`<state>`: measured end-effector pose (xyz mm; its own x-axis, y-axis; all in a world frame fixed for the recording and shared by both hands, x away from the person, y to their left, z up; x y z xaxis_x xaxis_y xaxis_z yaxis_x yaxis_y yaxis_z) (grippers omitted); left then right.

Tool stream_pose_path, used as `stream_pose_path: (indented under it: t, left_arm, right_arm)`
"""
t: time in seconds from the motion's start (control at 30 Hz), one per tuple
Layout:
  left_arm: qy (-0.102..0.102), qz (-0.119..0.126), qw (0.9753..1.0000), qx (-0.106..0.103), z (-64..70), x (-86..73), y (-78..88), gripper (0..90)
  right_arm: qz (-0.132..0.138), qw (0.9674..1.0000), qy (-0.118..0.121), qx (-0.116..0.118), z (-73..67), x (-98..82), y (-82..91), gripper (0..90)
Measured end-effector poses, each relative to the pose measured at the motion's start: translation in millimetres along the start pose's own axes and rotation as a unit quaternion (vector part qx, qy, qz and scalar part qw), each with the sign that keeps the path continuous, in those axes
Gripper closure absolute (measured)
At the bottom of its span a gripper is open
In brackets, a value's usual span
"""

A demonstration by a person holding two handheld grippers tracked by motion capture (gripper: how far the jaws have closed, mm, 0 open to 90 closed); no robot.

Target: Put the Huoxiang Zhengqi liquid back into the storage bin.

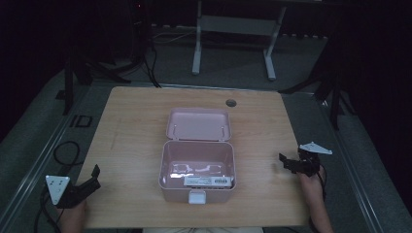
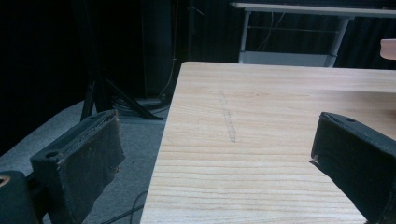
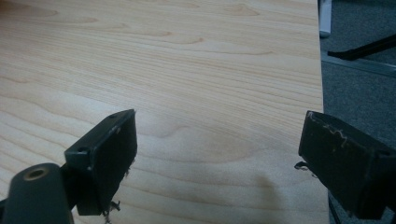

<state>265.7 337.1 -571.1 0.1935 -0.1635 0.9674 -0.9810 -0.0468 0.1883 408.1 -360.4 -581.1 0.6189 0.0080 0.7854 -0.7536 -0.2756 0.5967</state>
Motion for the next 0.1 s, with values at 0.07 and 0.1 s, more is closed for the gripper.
stream_pose_path:
  t: [0.07, 0.1]
  left_arm:
    - [0.001, 0.001, 1.0, 0.0, -0.1, 0.0, 0.1, 2.5]
    - [0.002, 0.0, 1.0, 0.001, -0.3, -0.1, 0.1, 2.5]
  right_arm:
    - [0.0, 1.0, -0.002, 0.001, 0.3, 0.0, 0.1, 11.3]
    - [-0.001, 1.0, -0.002, 0.003, 0.5, 0.3, 0.2, 11.3]
Point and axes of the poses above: each handheld gripper's, and its own axes: y roughly backward along the jaws, x roughly out of its top, z roughly to its right, the point moved 6 cm from there along -y, roughly forward along the jaws, and after that the axes turned 12 degrees about -y, right-handed, at the moved point
